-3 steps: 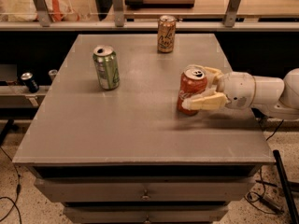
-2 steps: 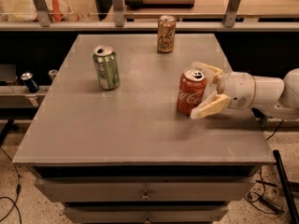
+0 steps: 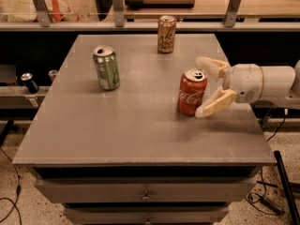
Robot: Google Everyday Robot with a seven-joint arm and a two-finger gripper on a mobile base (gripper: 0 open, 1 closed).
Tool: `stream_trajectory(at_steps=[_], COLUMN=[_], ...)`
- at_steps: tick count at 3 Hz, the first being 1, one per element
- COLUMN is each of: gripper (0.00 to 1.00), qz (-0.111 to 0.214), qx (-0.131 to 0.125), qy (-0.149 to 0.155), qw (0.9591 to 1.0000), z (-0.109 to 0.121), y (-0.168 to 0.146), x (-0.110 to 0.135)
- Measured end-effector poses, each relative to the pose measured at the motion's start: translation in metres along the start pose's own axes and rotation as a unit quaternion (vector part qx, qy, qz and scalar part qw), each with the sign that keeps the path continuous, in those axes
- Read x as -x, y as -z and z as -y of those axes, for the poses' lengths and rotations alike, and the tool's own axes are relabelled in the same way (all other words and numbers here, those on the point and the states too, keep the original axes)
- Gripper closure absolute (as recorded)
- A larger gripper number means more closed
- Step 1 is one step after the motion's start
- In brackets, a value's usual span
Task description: Place coke can upright
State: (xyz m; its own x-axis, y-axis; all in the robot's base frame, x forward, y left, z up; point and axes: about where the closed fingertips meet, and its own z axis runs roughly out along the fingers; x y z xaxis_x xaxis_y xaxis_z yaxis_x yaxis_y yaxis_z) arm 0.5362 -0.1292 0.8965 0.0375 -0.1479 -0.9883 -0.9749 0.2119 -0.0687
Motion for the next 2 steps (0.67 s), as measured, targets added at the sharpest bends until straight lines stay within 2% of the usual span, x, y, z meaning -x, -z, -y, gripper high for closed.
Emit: stream_trajectory(at_steps=[1, 2], gripper=[0.00, 0.00], qz=[-0.070, -0.148], qx=[-0.007, -0.017], qy=[0.037, 0.068], qw=[0.9968, 0.9865], z=[-0.001, -0.003], y=[0.011, 0.028], x=[0.007, 0.013])
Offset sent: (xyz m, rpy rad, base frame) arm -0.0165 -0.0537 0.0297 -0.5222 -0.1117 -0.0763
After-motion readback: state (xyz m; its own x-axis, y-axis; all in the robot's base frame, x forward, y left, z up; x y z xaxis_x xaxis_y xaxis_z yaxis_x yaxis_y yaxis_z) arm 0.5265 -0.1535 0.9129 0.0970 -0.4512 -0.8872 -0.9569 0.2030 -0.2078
